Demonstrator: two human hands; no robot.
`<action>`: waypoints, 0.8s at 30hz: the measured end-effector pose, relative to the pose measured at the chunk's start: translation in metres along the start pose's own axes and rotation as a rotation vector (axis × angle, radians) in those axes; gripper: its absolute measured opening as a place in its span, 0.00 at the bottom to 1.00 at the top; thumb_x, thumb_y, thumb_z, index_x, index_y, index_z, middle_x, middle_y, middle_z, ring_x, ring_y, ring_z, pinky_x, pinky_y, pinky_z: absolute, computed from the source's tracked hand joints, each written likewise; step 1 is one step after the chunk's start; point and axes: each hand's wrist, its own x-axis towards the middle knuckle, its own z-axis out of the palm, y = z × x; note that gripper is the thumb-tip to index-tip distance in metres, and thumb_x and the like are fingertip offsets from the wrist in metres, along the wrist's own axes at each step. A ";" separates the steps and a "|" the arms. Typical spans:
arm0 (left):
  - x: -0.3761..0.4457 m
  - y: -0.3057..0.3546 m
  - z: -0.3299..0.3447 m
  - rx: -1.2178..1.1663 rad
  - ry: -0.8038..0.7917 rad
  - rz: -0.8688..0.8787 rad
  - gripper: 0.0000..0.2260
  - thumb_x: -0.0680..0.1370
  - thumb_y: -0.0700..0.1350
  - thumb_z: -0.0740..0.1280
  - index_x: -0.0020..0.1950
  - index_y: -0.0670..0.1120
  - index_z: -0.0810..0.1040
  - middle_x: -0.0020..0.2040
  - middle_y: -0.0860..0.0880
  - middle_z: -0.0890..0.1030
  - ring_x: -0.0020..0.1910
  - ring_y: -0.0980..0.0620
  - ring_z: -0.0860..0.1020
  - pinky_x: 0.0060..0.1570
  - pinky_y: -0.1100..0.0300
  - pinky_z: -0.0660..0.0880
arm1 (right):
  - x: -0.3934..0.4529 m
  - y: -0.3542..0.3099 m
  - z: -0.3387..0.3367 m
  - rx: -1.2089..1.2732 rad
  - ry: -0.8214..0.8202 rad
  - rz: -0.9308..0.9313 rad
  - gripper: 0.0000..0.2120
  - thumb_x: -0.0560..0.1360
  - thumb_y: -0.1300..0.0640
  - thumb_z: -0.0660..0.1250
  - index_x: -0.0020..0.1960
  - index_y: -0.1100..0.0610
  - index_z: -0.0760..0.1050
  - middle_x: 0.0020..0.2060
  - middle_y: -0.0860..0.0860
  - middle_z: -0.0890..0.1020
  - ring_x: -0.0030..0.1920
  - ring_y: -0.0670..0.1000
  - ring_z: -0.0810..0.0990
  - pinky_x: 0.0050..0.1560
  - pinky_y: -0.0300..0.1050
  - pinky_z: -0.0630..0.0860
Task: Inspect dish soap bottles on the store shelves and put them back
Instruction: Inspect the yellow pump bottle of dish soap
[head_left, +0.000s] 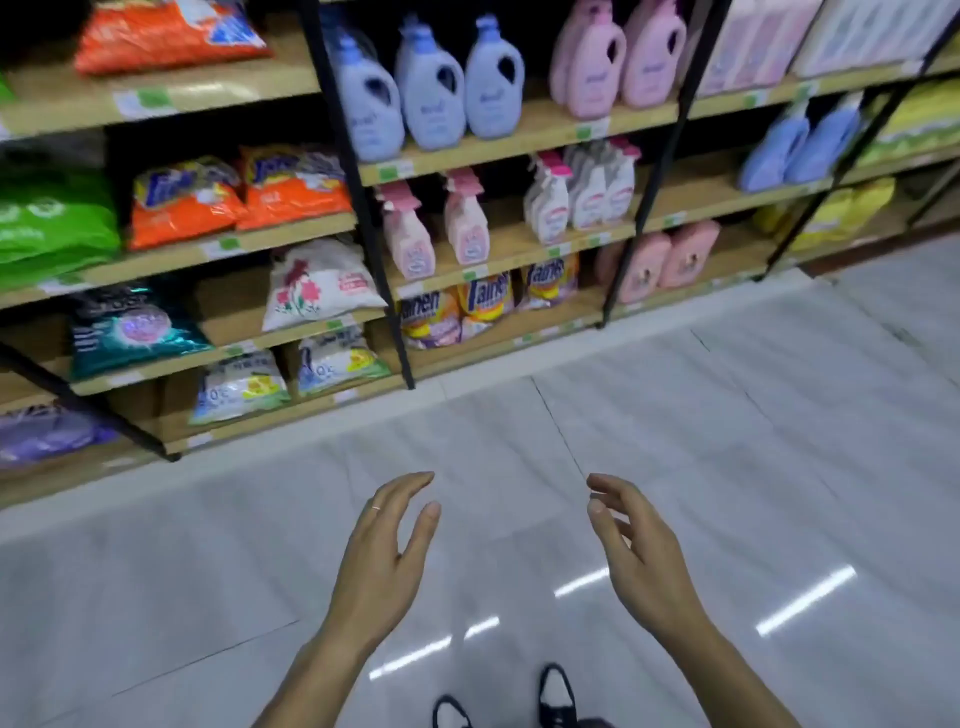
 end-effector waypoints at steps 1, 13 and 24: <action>0.004 0.003 0.005 -0.001 -0.031 0.024 0.18 0.85 0.60 0.61 0.74 0.62 0.75 0.71 0.71 0.73 0.73 0.70 0.69 0.73 0.63 0.66 | -0.001 0.001 -0.005 0.012 0.019 0.014 0.14 0.86 0.49 0.63 0.71 0.43 0.75 0.66 0.38 0.79 0.66 0.39 0.78 0.67 0.51 0.78; 0.119 0.110 0.124 0.044 -0.298 0.250 0.18 0.86 0.62 0.60 0.75 0.65 0.73 0.70 0.73 0.72 0.72 0.69 0.70 0.63 0.80 0.65 | 0.061 0.030 -0.136 0.071 0.280 0.013 0.14 0.87 0.52 0.62 0.72 0.46 0.76 0.65 0.38 0.80 0.66 0.35 0.77 0.60 0.25 0.71; 0.241 0.280 0.299 0.100 -0.374 0.397 0.14 0.85 0.65 0.60 0.70 0.78 0.68 0.66 0.84 0.68 0.65 0.81 0.67 0.57 0.71 0.70 | 0.183 0.065 -0.339 0.140 0.437 -0.016 0.15 0.87 0.51 0.62 0.73 0.44 0.74 0.67 0.34 0.78 0.67 0.35 0.76 0.64 0.32 0.72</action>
